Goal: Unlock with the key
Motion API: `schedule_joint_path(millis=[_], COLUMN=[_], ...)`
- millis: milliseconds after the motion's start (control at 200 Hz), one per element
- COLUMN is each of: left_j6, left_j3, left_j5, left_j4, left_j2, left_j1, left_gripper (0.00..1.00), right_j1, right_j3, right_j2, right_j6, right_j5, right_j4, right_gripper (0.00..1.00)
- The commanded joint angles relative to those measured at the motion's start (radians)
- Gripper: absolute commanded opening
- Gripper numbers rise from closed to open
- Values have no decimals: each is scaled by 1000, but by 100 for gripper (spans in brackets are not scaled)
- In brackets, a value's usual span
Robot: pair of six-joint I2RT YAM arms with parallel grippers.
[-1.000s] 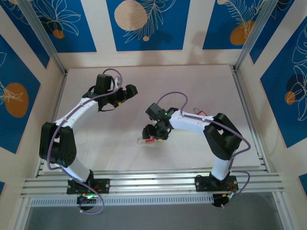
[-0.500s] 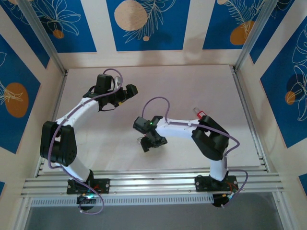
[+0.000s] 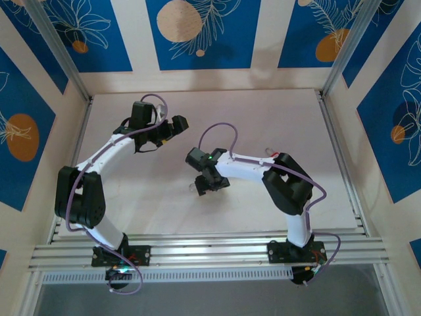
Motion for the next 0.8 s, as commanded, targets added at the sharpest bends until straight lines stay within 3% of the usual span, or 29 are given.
schedule_joint_path(millis=[0,270,395,585,660,795], left_j6=[-8,-4,-40,-90,-103,-103], left_j3=[-5,-28,-69,-94,-92,-89], left_j5=[20,-6,107,135,140,138], left_j4=[14,32,178,239,239,226], left_j2=[-12,-53,-57,-32,-25,-14], left_j1=[12,12,12,9,6,-5], left_gripper=[100,100,100,98,97,96], right_j1=[3,-36,-174,-417,-473,-516], right_j3=[21,-53,-103,-158,-163,-164], right_j2=[20,-210,-298,-287,-268,-223], right_j6=[-11,-65,-101,-121,-124,-139], right_j5=[-6,15,48,32,35,83], right_j4=[-11,-26,-58,-34,-17,-28], right_gripper=[72,71,69,46,39,40])
